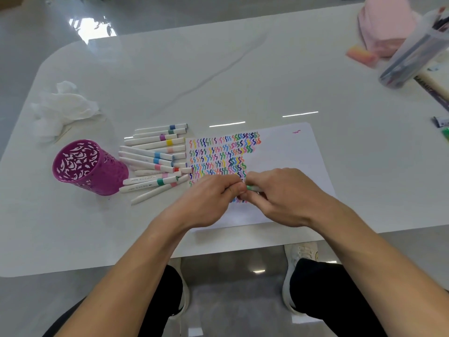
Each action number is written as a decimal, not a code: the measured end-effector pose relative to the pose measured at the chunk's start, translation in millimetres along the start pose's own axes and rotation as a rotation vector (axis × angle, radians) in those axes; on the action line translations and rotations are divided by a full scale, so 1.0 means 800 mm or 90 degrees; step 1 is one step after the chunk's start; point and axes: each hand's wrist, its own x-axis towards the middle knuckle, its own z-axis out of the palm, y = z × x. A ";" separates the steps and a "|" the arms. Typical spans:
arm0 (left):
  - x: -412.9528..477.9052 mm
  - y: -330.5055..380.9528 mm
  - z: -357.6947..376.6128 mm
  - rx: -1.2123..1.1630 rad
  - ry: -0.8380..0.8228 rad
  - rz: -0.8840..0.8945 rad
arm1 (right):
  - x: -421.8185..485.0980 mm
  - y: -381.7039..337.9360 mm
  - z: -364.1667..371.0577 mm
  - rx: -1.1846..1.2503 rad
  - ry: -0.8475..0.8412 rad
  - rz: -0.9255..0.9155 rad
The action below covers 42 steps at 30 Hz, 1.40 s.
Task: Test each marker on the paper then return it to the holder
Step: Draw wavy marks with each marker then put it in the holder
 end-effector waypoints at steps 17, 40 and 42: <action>0.016 0.010 -0.002 -0.038 0.073 -0.018 | 0.001 0.015 0.003 0.048 0.095 0.061; 0.041 -0.009 0.028 0.148 0.267 0.000 | 0.022 0.051 -0.011 0.671 0.193 0.156; 0.041 -0.009 0.031 0.191 0.264 0.028 | 0.026 0.051 -0.004 0.620 0.237 0.156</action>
